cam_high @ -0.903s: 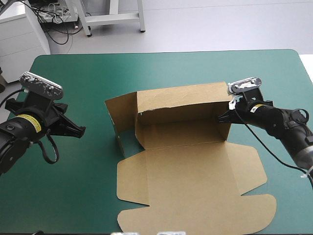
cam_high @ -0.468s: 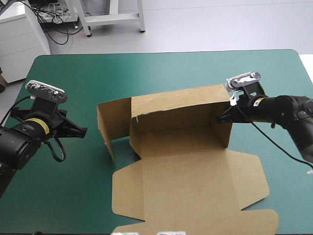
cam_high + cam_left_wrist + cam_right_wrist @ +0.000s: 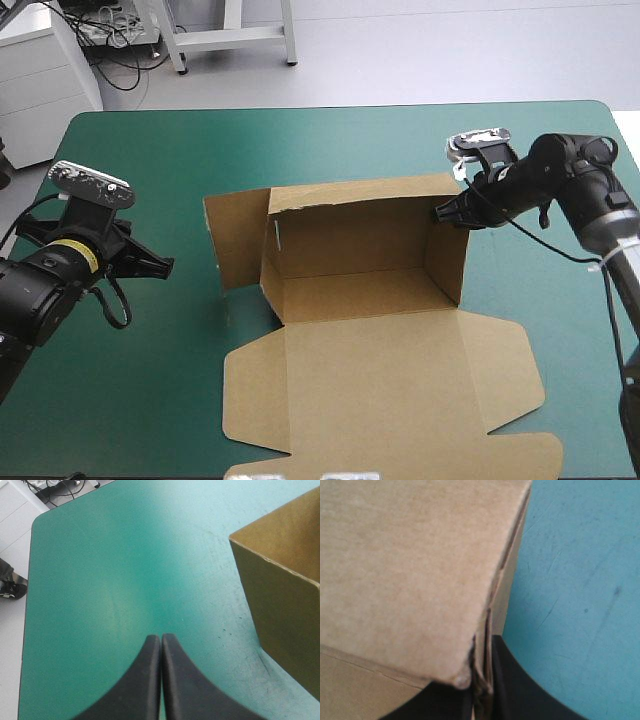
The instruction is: Fold the box
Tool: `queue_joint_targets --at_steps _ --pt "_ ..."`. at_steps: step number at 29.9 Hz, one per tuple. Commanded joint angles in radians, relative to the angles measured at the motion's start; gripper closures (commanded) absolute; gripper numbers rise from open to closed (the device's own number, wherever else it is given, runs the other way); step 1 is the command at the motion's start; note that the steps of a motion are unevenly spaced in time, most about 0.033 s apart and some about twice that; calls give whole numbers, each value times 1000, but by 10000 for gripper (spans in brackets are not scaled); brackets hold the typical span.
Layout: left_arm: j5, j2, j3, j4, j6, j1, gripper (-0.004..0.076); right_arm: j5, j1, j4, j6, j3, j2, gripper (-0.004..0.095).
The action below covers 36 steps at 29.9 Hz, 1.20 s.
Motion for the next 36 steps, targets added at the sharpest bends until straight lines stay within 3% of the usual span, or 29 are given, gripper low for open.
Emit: queue_joint_targets --at_steps 1,8,12,15,19,21,27,36 --pt "-67 -12 -24 24 -18 5 733 -1 -4 5 0 -77 77 930" --pt "-79 -12 -24 24 -21 5 733 5 -4 8 15 -258 258 928" --pt "-81 -12 -24 24 -21 5 733 14 -4 18 18 -320 301 842" --pt "-83 -10 -24 24 -21 5 733 -5 -4 29 2 -335 303 623" --pt "-85 -10 -24 24 -21 5 733 0 -4 31 -3 -355 303 234" --pt "-85 -10 -24 24 -21 5 733 20 -4 31 4 -370 301 115" --pt "-85 -10 -24 24 -27 5 733 112 -4 33 4 -428 264 102" --pt "-85 -10 -24 24 -27 5 733 114 -2 18 14 -432 171 102"
